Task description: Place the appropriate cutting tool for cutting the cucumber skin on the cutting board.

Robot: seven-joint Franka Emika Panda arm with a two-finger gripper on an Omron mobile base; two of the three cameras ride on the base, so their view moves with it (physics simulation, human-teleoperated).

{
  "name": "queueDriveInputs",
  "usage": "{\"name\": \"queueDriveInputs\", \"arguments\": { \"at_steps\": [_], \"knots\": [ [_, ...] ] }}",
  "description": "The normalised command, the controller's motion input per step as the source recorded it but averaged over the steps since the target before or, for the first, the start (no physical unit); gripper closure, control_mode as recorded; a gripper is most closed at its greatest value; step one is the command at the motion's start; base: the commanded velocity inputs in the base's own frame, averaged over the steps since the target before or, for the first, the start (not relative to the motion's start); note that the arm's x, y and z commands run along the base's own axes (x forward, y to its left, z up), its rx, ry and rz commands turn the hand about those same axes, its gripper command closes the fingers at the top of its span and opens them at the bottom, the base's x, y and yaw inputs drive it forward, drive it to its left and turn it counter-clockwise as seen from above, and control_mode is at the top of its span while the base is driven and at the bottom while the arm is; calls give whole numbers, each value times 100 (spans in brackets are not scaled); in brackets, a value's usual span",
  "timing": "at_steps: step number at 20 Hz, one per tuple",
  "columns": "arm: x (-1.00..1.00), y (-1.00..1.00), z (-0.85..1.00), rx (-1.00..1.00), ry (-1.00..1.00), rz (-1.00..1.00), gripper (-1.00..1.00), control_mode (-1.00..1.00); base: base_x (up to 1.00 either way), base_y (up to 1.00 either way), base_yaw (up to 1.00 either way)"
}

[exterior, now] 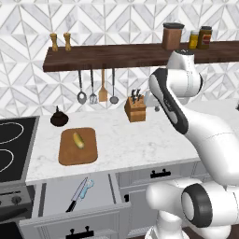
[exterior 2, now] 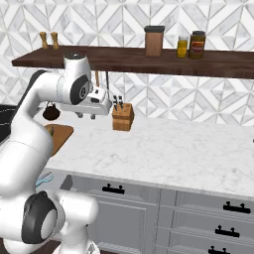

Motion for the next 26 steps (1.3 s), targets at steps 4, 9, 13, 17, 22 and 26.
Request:
{"name": "queueDriveInputs", "arguments": {
  "at_steps": [4, 9, 13, 17, 22, 26],
  "knots": [
    [-10, 0, 0, 0, -1, 0, -100, -100, 0, 0, 0],
    [-79, 36, -23, 0, -3, 0, -100, -100, 0, 0, 0],
    [-66, 86, -55, -1, 16, 0, -100, -100, 0, 0, 0],
    [-38, 99, -44, 0, 27, 0, -100, -100, 0, 0, 0],
    [0, 96, -39, 0, 31, 0, -100, -100, 0, 0, 0],
    [0, 98, -49, 0, 11, -1, -100, -100, 0, 0, 0]
  ]
}}
